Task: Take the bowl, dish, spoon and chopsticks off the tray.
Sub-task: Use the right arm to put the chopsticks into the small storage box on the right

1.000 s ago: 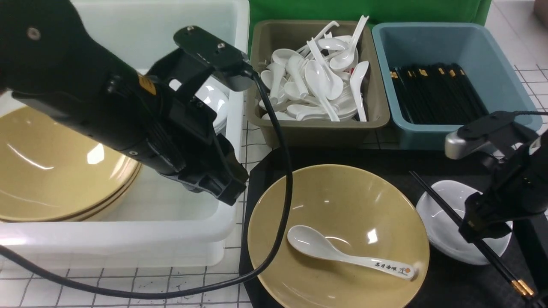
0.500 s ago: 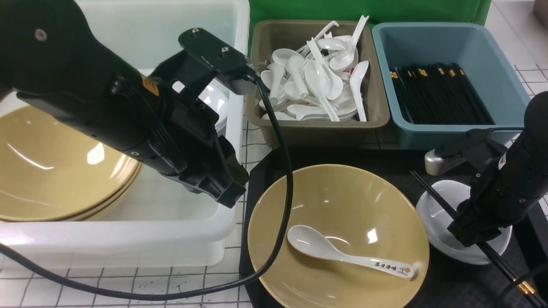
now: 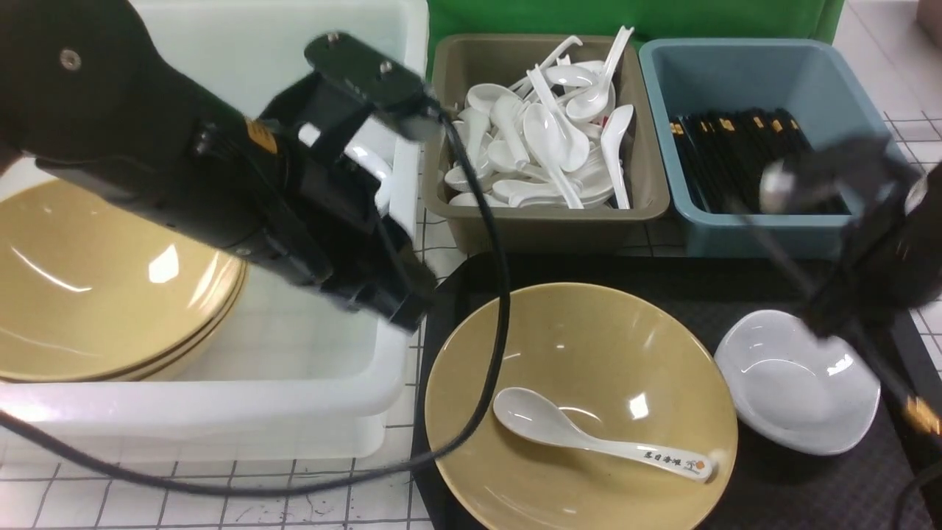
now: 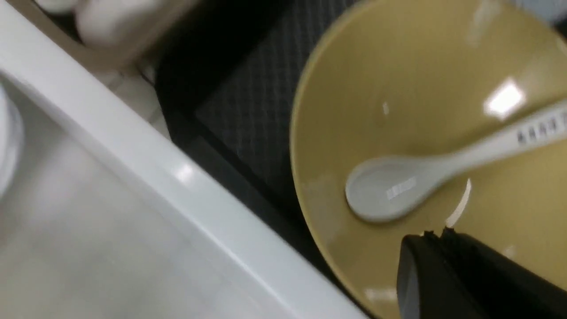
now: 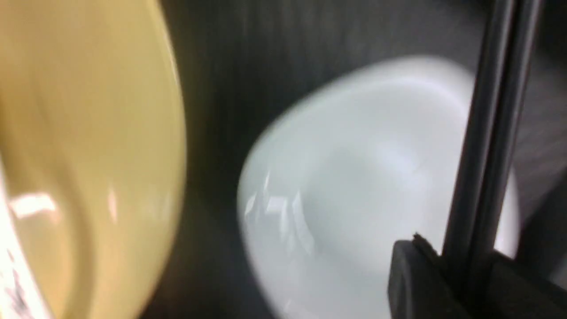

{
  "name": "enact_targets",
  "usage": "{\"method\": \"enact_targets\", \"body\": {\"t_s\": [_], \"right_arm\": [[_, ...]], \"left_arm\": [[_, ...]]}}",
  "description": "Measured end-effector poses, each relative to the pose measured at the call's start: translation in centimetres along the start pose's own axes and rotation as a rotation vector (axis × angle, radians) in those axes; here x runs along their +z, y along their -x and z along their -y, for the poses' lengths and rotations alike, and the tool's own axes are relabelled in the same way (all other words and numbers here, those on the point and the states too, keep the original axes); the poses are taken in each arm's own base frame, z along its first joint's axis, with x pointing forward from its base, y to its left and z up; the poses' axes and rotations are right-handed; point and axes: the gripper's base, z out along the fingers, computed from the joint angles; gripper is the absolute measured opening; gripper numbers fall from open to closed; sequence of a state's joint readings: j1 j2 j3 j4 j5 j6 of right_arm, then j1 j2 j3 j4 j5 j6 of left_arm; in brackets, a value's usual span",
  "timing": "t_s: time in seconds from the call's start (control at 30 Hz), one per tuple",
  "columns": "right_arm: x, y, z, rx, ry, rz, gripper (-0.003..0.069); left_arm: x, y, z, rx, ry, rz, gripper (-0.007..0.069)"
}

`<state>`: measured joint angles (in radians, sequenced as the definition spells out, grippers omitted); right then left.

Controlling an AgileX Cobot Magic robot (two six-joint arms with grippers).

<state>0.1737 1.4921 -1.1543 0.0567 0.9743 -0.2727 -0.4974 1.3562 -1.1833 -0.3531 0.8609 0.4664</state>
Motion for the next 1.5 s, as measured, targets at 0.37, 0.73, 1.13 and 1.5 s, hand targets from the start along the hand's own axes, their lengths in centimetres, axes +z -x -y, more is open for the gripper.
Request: {"method": "enact_targets", "body": {"t_s": [0.37, 0.73, 1.13, 1.5], "right_arm": [[-2.5, 10.4, 6.4, 0.299, -0.123, 0.492, 0.0155], [8.0, 15.9, 9.5, 0.373, -0.095, 0.376, 0.0199], [3.9, 14.4, 6.3, 0.133, 0.014, 0.052, 0.0468], [-2.9, 10.7, -6.0, -0.257, 0.15, 0.07, 0.0472]], "left_arm": [[1.7, 8.1, -3.0, -0.058, 0.113, 0.299, -0.0006], [5.3, 8.7, -4.4, -0.066, 0.14, 0.299, -0.0006], [-5.0, 7.3, -1.3, 0.058, 0.179, 0.349, -0.0006], [-8.8, -3.1, 2.2, 0.021, 0.157, 0.241, -0.0006]]}}
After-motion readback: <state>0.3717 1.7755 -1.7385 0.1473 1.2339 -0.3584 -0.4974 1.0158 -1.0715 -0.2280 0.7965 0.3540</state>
